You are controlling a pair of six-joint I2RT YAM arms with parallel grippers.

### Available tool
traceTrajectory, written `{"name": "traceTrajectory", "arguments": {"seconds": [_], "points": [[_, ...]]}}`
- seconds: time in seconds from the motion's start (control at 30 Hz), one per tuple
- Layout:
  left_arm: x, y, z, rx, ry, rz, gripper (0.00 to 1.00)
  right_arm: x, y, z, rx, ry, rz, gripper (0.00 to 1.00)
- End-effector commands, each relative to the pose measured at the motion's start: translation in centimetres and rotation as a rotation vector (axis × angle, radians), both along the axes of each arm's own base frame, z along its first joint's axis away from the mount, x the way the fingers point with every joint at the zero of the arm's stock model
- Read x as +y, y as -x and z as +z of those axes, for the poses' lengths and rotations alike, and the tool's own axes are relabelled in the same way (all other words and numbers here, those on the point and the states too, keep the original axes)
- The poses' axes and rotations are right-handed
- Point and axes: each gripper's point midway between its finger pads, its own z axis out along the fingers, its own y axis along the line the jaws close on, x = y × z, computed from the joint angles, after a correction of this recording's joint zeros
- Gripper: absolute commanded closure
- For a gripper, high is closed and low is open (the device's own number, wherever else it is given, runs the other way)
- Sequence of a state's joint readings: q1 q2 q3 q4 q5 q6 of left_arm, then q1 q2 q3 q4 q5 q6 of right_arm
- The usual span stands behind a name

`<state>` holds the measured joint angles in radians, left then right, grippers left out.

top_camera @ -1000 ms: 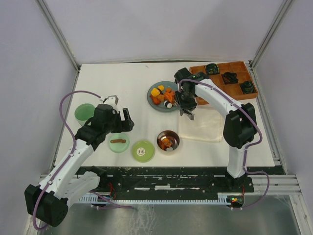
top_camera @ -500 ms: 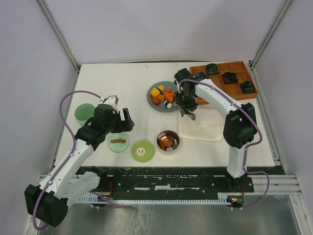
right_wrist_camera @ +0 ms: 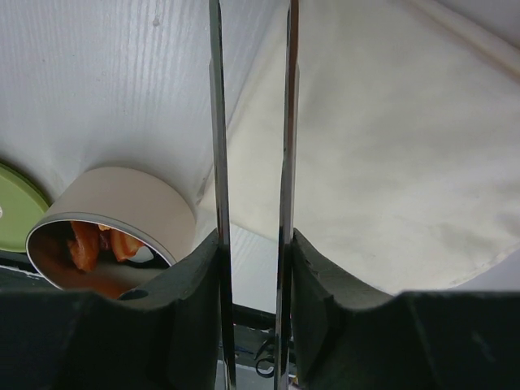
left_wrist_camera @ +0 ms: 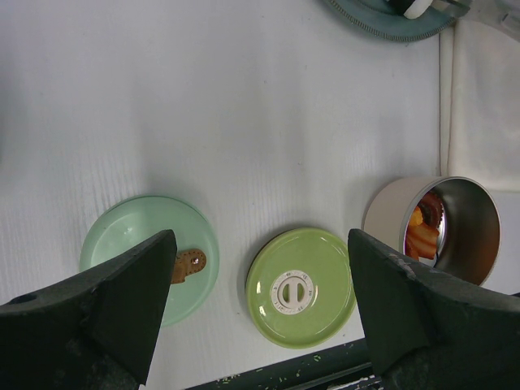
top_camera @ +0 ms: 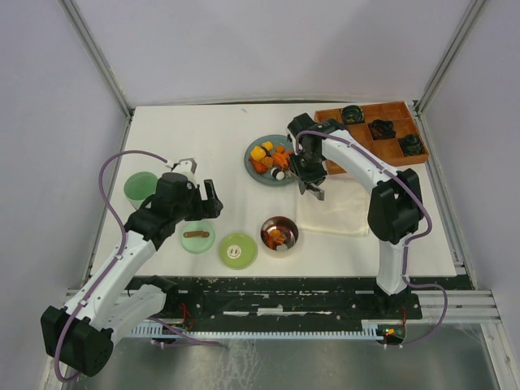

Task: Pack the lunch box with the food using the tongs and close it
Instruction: Pick up the fake food from the plate.

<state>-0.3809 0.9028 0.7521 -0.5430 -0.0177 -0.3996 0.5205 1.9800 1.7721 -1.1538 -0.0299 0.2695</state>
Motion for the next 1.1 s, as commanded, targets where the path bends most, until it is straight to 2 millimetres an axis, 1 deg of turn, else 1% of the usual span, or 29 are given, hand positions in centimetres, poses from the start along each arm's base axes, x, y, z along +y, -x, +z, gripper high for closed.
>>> {"name": "traceTrajectory", "arguments": {"seconds": [0.0,0.2,0.33,0.47,0.53,0.63,0.7,0.9,1.07], "points": [[-0.2,-0.9,1.1,-0.046,0.026,0.016,0.08,0.5,-1.4,1.4,-0.064,-0.03,0.006,0.62],[-0.2,-0.9,1.1,-0.046,0.026,0.016,0.08,0.5,-0.9,3.2,-0.095,-0.062,0.008,0.7],[-0.2,-0.9,1.1,-0.046,0.026,0.016,0.08,0.3,-0.3,4.4,-0.117,-0.085,0.01,0.71],[-0.3,-0.9,1.1,-0.043,0.028,0.013,0.08,0.0,0.1,4.8,-0.123,-0.084,0.008,0.71],[-0.3,-0.9,1.1,-0.045,0.028,0.013,0.08,0.0,0.1,4.6,-0.12,-0.082,0.006,0.7],[-0.2,-0.9,1.1,-0.046,0.029,0.014,0.08,0.0,-0.1,4.0,-0.105,-0.068,0.005,0.61],[-0.2,-0.9,1.1,-0.045,0.028,0.013,0.08,-0.1,-0.5,3.6,-0.102,-0.051,0.006,0.59],[-0.3,-0.9,1.1,-0.045,0.029,0.013,0.08,-0.3,-1.9,2.5,-0.092,-0.005,0.004,0.57],[-0.3,-0.9,1.1,-0.045,0.028,0.013,0.08,0.2,-2.2,1.6,-0.07,-0.011,0.019,0.56]]}}
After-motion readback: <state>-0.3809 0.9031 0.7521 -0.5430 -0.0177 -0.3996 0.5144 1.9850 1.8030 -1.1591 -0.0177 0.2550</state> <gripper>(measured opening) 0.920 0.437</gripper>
